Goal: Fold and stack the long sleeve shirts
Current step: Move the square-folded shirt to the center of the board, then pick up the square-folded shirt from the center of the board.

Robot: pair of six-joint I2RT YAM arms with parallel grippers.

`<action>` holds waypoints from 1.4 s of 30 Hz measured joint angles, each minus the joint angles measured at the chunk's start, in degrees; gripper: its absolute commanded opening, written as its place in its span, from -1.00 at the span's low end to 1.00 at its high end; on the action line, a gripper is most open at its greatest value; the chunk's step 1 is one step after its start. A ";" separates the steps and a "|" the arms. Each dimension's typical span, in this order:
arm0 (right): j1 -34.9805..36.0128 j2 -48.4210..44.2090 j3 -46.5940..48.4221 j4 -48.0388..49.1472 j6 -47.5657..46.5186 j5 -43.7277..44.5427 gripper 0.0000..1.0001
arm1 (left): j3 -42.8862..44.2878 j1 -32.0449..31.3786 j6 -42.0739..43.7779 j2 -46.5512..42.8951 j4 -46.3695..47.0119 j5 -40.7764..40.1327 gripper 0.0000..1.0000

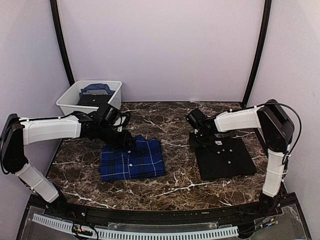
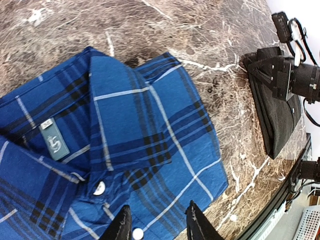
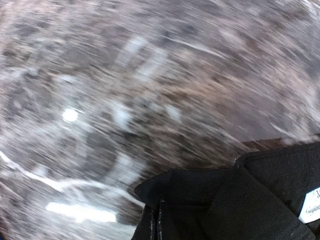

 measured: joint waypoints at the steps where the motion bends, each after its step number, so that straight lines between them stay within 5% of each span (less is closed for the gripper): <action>1: 0.28 1.57 2.23 0.07 0.07 -0.83 -1.00 | -0.42 0.31 -0.11 -0.31 0.02 -0.28 -0.28; 16: 0.59 18.75 27.65 1.01 2.47 -10.99 -1.00 | -3.85 2.78 -1.49 -4.04 0.48 -2.12 -0.28; 28: 0.59 18.23 30.75 2.99 1.11 -16.02 0.15 | -4.92 5.14 -2.86 -6.10 -0.07 -4.46 -0.27; 34: 2.12 11.32 26.21 5.62 -1.97 -19.50 0.40 | -7.28 8.31 -5.81 -9.55 -2.32 -9.22 -0.08; 42: 8.11 5.86 20.00 8.72 -3.93 -24.00 0.47 | -15.80 14.75 -10.19 -18.47 -5.11 -13.77 0.31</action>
